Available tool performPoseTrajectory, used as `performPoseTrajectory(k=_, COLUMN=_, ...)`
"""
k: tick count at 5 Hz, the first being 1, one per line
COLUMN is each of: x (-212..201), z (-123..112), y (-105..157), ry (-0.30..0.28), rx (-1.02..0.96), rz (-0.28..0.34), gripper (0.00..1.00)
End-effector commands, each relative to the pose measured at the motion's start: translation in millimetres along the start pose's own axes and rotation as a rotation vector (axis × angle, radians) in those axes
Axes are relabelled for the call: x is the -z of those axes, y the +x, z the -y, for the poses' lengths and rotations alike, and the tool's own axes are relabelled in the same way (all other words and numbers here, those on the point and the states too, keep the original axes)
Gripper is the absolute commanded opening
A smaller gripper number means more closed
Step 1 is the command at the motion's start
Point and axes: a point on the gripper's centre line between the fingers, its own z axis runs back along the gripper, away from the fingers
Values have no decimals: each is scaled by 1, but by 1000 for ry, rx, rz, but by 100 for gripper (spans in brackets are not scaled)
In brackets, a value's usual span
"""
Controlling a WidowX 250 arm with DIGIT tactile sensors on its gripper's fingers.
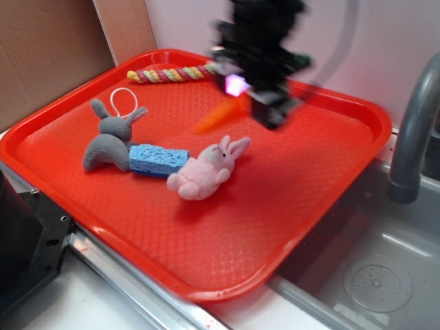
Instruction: Grab the carrot.
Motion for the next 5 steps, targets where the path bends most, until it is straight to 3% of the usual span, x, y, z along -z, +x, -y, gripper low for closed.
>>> performPoseTrajectory(k=1, x=-109, z=-61, y=-58, ry=-11, rx=-199, rz=165, gripper=0)
performPoseTrajectory(k=2, x=-160, z=-77, y=-55, ry=1, rx=-230, rz=99, gripper=0)
performPoseTrajectory(k=3, x=-160, z=-83, y=-46, ry=-6, rx=-233, rz=40, gripper=0)
performPoseTrajectory(k=4, x=-160, z=-86, y=-42, ry=-12, rx=-237, rz=19, gripper=0)
performPoseTrajectory(k=5, x=-150, z=-82, y=-49, ry=25, rx=-228, rz=8, gripper=0)
